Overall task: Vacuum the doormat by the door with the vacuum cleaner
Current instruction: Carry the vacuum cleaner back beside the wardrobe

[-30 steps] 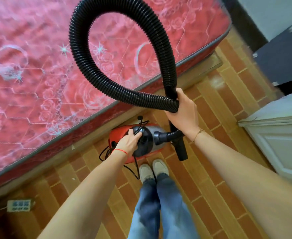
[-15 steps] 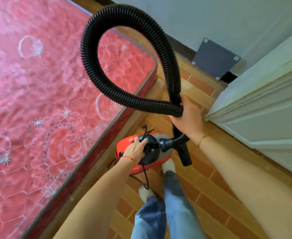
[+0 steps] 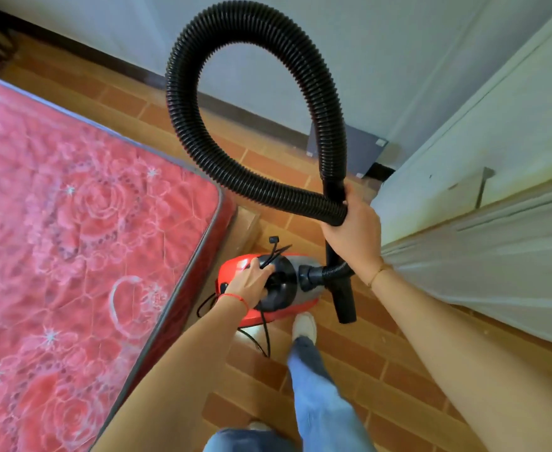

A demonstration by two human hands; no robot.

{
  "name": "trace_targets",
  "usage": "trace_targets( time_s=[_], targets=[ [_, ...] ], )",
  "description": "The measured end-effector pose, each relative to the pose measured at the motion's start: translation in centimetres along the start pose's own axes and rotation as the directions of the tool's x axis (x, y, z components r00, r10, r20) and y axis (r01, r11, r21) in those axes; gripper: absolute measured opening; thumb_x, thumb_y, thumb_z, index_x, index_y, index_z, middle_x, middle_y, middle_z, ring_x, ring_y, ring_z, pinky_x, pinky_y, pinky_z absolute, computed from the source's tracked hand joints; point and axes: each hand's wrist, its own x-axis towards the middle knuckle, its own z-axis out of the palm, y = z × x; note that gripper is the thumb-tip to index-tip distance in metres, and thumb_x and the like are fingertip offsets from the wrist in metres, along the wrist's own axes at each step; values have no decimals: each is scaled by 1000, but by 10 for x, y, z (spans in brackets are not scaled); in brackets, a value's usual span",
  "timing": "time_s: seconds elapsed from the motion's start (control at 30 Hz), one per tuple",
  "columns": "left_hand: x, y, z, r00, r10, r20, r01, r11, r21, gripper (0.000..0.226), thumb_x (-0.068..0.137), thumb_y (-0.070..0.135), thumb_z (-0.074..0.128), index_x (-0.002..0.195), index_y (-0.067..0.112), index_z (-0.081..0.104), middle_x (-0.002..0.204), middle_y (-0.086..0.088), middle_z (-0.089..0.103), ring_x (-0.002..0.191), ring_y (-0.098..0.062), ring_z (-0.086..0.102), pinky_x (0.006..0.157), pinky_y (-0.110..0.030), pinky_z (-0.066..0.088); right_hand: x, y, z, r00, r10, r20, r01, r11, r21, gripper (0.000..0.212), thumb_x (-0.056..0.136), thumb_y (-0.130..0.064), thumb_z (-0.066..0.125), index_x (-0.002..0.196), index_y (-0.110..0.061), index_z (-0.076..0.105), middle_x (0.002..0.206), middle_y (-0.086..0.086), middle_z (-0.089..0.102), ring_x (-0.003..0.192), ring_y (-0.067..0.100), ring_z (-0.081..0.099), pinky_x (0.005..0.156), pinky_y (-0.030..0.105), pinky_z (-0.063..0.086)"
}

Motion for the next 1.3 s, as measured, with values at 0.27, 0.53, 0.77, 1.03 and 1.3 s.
trace_targets(
  time_s=[0.27, 0.53, 0.77, 1.03, 1.3],
  targets=[
    [100, 15, -83, 995, 94, -25, -90, 986, 143, 51, 89, 4, 52, 137, 14, 42, 120, -20, 42, 86, -40, 62, 72, -46, 47, 100, 34, -13, 985, 63, -163, -71, 997, -40, 28, 82, -27, 67, 107, -15, 58, 87, -3, 68, 78, 18, 64, 55, 20, 36],
    [186, 29, -162, 981, 188, 46, -194, 956, 219, 49, 90, 6, 54, 137, 11, 40, 124, -21, 40, 93, -40, 59, 78, -46, 51, 181, 57, -26, 935, 168, -311, -185, 982, -25, 26, 81, -29, 68, 103, -16, 58, 88, -5, 69, 80, 23, 66, 59, 24, 39],
    [267, 35, -201, 966, 243, 85, -256, 930, 264, 50, 91, 5, 53, 138, 11, 39, 130, -21, 38, 96, -39, 61, 82, -45, 52, 249, 76, -21, 904, 210, -373, -252, 965, -67, 28, 79, -30, 65, 102, -16, 56, 86, -4, 68, 79, 26, 66, 60, 27, 45],
    [371, 33, -206, 941, 322, 104, -335, 848, 411, 54, 90, 2, 50, 141, 14, 35, 134, -21, 35, 98, -36, 61, 80, -37, 50, 300, 133, 15, 885, 242, -398, -290, 955, -64, 31, 77, -22, 70, 102, -10, 55, 84, 2, 67, 76, 31, 67, 56, 28, 45],
    [452, 13, -168, 936, 325, 138, -353, 848, 396, 53, 91, 2, 55, 139, 17, 38, 134, -21, 35, 86, -30, 65, 77, -36, 57, 309, 192, 72, 879, 272, -392, -323, 944, -72, 31, 76, -20, 61, 105, -9, 57, 87, 3, 67, 77, 31, 67, 58, 38, 55]
  ],
)
